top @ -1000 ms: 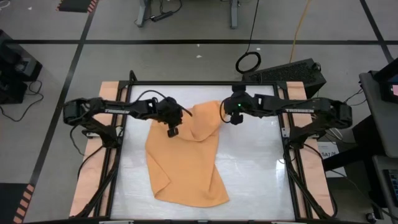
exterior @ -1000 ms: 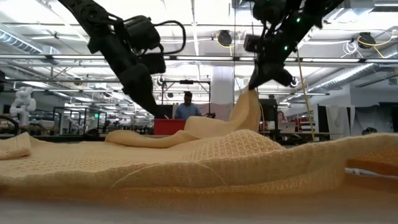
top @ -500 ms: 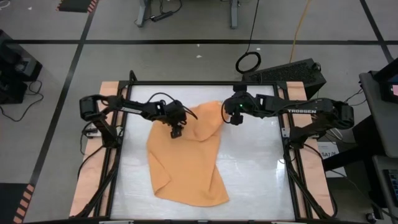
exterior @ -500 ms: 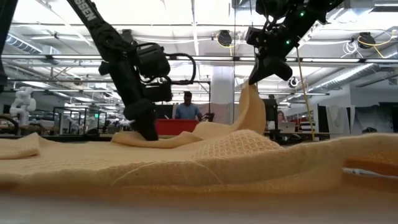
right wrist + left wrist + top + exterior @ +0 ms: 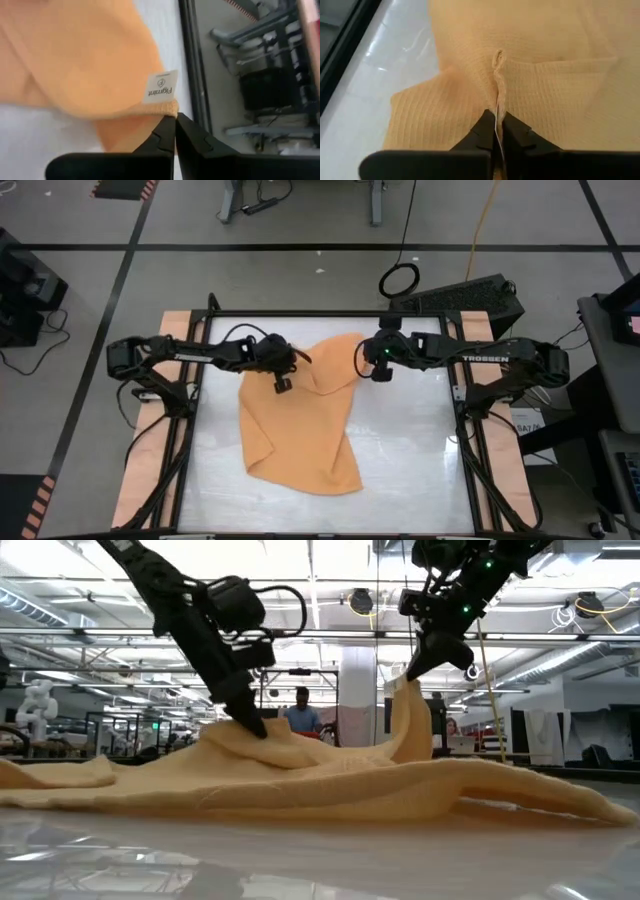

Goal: Roll towel
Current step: Roll the yellow towel

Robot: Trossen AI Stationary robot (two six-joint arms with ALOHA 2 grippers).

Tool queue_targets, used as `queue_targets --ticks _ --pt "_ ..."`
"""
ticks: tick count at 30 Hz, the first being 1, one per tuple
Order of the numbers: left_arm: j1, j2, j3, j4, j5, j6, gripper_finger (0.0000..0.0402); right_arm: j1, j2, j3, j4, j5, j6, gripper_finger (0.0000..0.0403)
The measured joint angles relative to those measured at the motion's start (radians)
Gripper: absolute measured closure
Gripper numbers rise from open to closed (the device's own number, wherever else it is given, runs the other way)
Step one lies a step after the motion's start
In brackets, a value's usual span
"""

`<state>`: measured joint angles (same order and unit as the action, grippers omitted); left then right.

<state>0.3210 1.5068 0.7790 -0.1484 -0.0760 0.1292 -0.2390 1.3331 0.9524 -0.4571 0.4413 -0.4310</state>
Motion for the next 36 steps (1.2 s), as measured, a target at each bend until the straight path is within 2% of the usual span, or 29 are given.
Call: queue_targets --ticks 2,6,9,13,18,23,27,29,36 --pt "0.0 -0.006 0.0 -0.025 0.002 -0.019 0.0367 0.0 0.0 0.0 -0.048 -0.038 0.054 0.0403" --pt "-0.004 0.008 0.0 -0.042 0.013 0.0 0.0305 0.005 0.0 0.0 -0.087 -0.148 0.158 0.0403" --pt "-0.011 0.031 0.0 -0.024 0.018 0.04 0.0261 0.028 0.0 0.0 -0.095 -0.156 0.186 0.0403" --pt "-0.014 0.054 0.001 0.066 0.013 0.104 0.0229 0.055 0.0 0.0 -0.083 -0.154 0.184 0.0403" --pt "0.014 0.093 0.001 0.148 -0.003 0.147 0.0222 0.071 0.0 0.0 -0.067 -0.152 0.184 0.0403" --pt "0.054 0.13 0.001 0.149 0.013 0.166 0.0221 0.074 0.0 0.0 -0.063 -0.152 0.184 0.0403" --pt "0.092 0.168 0.001 0.173 0.13 0.194 0.0221 0.074 0.0 0.0 -0.059 -0.153 0.183 0.0403" --pt "0.1 0.187 0.001 0.189 0.152 0.212 0.0221 0.074 0.0 0.0 -0.051 -0.153 0.183 0.0403" --pt "0.119 0.236 0.004 0.228 0.125 0.233 0.0225 0.075 0.0 0.0 -0.04 -0.155 0.176 0.0403"
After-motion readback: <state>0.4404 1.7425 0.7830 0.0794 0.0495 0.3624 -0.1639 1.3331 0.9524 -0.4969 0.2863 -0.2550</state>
